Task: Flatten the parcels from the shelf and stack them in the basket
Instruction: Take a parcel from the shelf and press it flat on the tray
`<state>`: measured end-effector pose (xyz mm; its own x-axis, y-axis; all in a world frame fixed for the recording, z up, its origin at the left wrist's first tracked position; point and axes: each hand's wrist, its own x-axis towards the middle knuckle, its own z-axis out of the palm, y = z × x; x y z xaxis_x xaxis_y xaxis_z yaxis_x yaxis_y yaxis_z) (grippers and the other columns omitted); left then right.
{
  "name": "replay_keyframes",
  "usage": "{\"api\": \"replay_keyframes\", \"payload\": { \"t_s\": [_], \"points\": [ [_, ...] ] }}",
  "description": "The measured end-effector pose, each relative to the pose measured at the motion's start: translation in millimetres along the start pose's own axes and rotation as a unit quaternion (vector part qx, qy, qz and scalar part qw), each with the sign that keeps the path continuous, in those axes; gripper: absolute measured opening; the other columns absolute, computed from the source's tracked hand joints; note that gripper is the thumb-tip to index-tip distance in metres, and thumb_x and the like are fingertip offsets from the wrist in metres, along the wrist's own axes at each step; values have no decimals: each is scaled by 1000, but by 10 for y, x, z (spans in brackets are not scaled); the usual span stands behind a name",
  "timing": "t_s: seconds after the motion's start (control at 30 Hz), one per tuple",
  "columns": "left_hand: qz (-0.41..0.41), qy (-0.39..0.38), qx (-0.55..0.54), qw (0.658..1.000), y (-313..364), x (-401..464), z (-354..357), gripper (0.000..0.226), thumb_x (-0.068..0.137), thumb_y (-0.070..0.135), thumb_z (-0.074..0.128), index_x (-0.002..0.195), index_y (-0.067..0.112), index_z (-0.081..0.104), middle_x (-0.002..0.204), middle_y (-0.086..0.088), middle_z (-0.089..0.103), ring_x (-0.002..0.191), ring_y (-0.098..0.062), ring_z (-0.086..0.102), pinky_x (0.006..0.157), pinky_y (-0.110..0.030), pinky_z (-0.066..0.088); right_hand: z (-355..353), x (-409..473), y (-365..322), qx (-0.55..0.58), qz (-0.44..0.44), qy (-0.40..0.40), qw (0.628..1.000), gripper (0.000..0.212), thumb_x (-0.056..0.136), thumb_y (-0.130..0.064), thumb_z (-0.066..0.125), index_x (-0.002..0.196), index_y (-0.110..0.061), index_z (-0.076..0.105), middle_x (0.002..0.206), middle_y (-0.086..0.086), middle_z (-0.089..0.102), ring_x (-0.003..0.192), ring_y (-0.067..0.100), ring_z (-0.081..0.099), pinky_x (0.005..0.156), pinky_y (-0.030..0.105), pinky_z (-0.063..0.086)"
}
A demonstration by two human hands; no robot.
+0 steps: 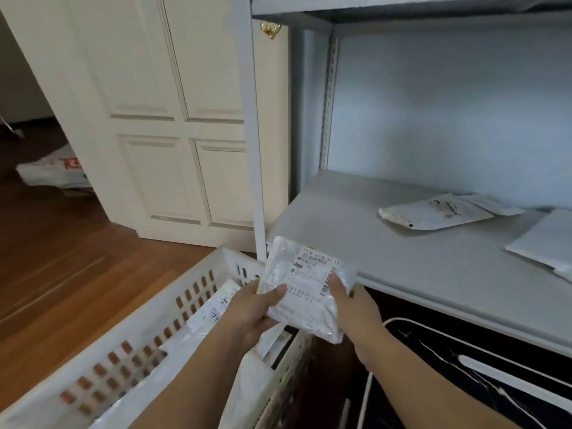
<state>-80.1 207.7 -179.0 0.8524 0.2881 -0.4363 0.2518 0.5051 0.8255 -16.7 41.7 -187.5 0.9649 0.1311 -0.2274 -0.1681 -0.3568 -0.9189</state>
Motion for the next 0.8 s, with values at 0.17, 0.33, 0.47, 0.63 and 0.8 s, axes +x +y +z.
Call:
{"api": "replay_keyframes", "payload": {
  "t_s": [0.17,0.33,0.47,0.63,0.8],
  "points": [
    [4,255,86,963,-161,501,-850,19,87,3,66,104,8,59,97,-17,69,87,-34,68,79,-44,56,186,193,159,-311,-123,-69,940,42,94,-38,56,129,-17,47,109,-4,59,102,15,58,87,30,49],
    [-61,269,268,923,-503,880,-1006,22,88,0,55,110,-2,56,93,-19,62,77,-30,62,65,-39,56,329,296,302,-476,-214,-158,838,61,96,-49,48,149,-27,27,154,-8,30,143,14,23,117,35,22],
    [-59,207,352,911,-807,1149,-845,33,93,12,55,125,3,52,103,-16,61,83,-27,62,70,-38,56,538,470,479,-550,-185,-254,774,73,96,-63,15,154,-25,-6,162,-4,-11,146,18,-21,119,41,-12],
    [25,95,793,601,-1180,1210,-800,87,91,61,43,149,34,-18,158,-16,-17,145,-42,-6,117,-53,5,561,488,653,-548,-192,-290,761,110,48,-70,-23,148,-25,-23,152,-6,-36,135,17,-41,115,41,-20],
    [38,-70,869,489,-1410,1162,-932,69,84,75,8,132,44,-31,148,-6,-40,129,-31,-41,115,-51,-16,587,515,754,-533,-202,-291,769,97,59,-72,-16,145,-27,-26,148,-8,-42,131,15,-47,114,40,-21]
  ]
}}
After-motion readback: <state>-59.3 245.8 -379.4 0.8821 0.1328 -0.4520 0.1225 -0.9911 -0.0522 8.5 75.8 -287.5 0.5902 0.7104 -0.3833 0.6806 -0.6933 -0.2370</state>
